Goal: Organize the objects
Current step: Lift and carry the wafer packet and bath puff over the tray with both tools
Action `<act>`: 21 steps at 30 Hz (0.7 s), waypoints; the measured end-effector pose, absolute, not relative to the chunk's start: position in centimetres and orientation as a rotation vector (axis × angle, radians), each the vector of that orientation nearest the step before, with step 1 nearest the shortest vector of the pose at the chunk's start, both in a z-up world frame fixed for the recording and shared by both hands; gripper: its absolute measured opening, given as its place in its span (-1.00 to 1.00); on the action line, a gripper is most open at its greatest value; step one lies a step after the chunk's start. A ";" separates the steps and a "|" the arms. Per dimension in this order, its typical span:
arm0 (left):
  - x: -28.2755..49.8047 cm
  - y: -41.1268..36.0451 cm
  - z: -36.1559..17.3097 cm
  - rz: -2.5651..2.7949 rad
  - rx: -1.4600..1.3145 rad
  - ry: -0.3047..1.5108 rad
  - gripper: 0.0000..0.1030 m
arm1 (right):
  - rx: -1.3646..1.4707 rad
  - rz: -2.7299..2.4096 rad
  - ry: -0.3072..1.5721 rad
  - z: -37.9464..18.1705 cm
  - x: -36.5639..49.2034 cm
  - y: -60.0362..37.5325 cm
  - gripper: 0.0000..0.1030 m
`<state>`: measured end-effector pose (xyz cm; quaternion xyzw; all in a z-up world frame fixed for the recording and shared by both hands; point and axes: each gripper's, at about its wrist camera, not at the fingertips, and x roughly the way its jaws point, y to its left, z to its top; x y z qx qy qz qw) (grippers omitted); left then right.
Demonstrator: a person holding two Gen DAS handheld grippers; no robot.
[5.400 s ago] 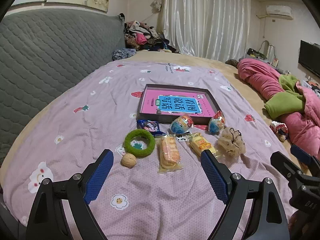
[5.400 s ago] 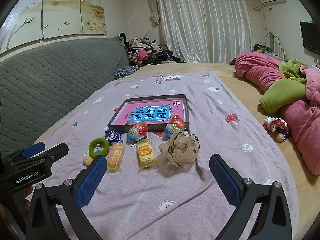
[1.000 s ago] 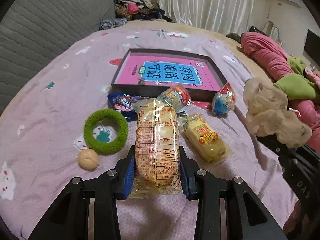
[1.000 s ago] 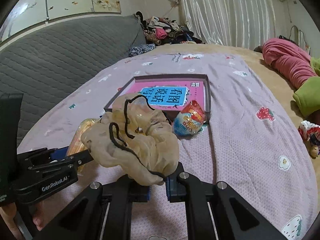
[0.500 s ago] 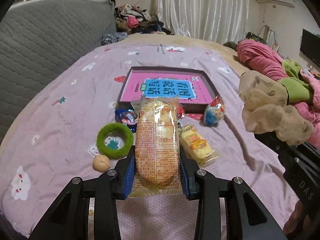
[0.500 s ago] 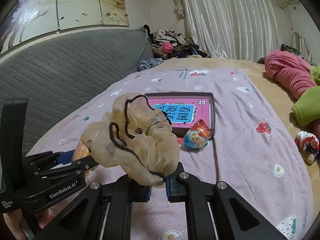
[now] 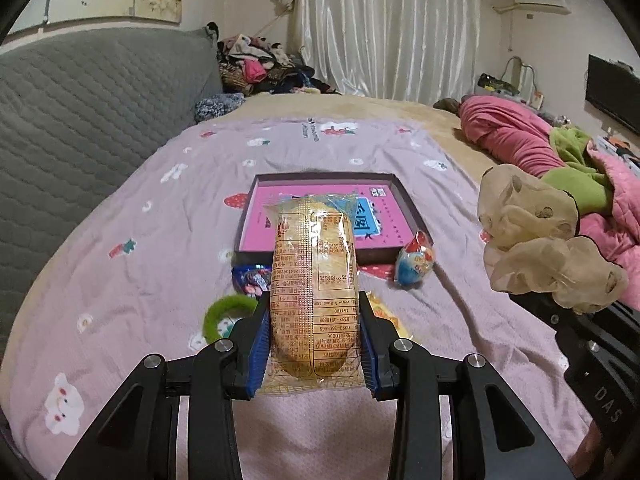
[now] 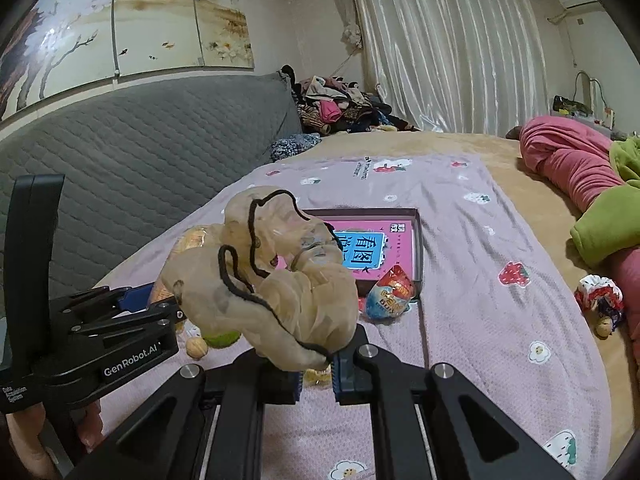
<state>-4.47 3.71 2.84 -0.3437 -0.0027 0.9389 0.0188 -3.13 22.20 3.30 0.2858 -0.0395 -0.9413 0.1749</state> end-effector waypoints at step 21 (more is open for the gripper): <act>-12.0 3.4 8.7 2.920 -0.988 0.008 -0.24 | 0.767 -2.707 -0.140 10.0 -10.0 22.4 -0.80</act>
